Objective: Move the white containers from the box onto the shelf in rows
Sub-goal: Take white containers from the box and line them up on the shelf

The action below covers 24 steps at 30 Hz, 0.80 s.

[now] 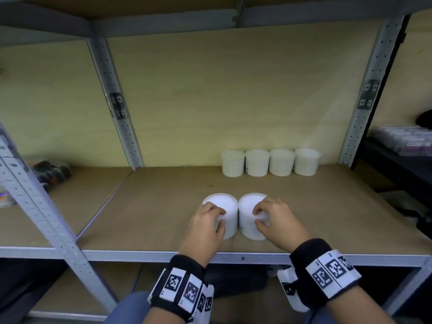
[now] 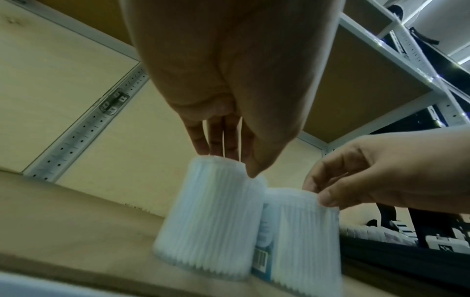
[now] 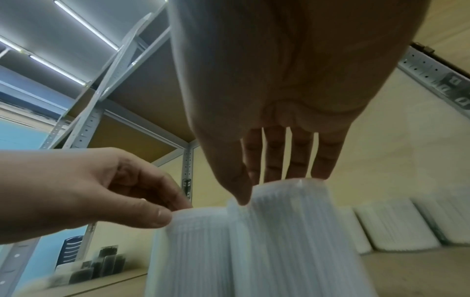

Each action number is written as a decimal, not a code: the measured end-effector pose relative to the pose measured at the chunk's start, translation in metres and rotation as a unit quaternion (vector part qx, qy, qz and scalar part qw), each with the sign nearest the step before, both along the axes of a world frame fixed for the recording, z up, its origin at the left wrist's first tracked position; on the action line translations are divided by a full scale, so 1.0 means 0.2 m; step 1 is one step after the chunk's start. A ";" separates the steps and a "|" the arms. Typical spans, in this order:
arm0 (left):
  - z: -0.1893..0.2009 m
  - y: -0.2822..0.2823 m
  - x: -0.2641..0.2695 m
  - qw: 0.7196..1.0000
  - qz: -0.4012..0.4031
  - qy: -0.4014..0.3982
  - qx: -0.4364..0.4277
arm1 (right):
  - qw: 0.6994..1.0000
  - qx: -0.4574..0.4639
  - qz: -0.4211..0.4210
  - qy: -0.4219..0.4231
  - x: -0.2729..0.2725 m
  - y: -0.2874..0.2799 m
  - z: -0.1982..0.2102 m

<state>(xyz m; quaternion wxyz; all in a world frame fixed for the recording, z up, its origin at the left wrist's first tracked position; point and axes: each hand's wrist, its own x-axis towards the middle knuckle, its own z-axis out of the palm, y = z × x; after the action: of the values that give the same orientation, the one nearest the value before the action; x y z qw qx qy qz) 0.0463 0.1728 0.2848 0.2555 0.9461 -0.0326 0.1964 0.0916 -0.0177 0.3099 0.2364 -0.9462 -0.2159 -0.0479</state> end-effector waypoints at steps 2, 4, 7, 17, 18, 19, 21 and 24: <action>0.00 0.01 0.00 1.000 0.007 -0.014 -0.004 | 1.000 -0.006 0.013 -0.009 0.00 0.01 0.00; 0.01 0.02 0.01 1.000 0.013 -0.016 -0.003 | 1.000 -0.011 0.020 -0.016 0.00 0.03 0.00; 0.02 0.04 0.01 0.999 0.027 -0.016 0.008 | 0.999 -0.012 0.030 -0.016 0.02 0.08 0.00; 0.01 0.25 0.12 0.995 0.093 -0.014 0.022 | 0.997 0.005 0.073 -0.008 0.22 0.34 -0.01; 0.01 0.27 0.15 0.995 0.098 -0.011 0.023 | 0.997 0.004 0.074 -0.007 0.26 0.37 -0.01; 0.02 0.30 0.18 0.994 0.103 -0.008 0.024 | 0.997 0.002 0.073 -0.006 0.29 0.40 -0.02; 0.02 0.35 0.24 0.994 0.111 0.000 0.022 | 0.997 -0.003 0.076 -0.008 0.35 0.47 -0.02; 0.03 0.42 0.36 0.993 0.118 0.014 0.013 | 0.997 -0.006 0.078 -0.008 0.46 0.54 -0.02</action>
<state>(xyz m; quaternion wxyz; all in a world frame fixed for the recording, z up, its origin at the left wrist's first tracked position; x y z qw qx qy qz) 0.1177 0.2572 0.2899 0.2190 0.9490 0.0804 0.2120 0.1828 0.0908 0.3066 0.2319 -0.9275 -0.2910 -0.0354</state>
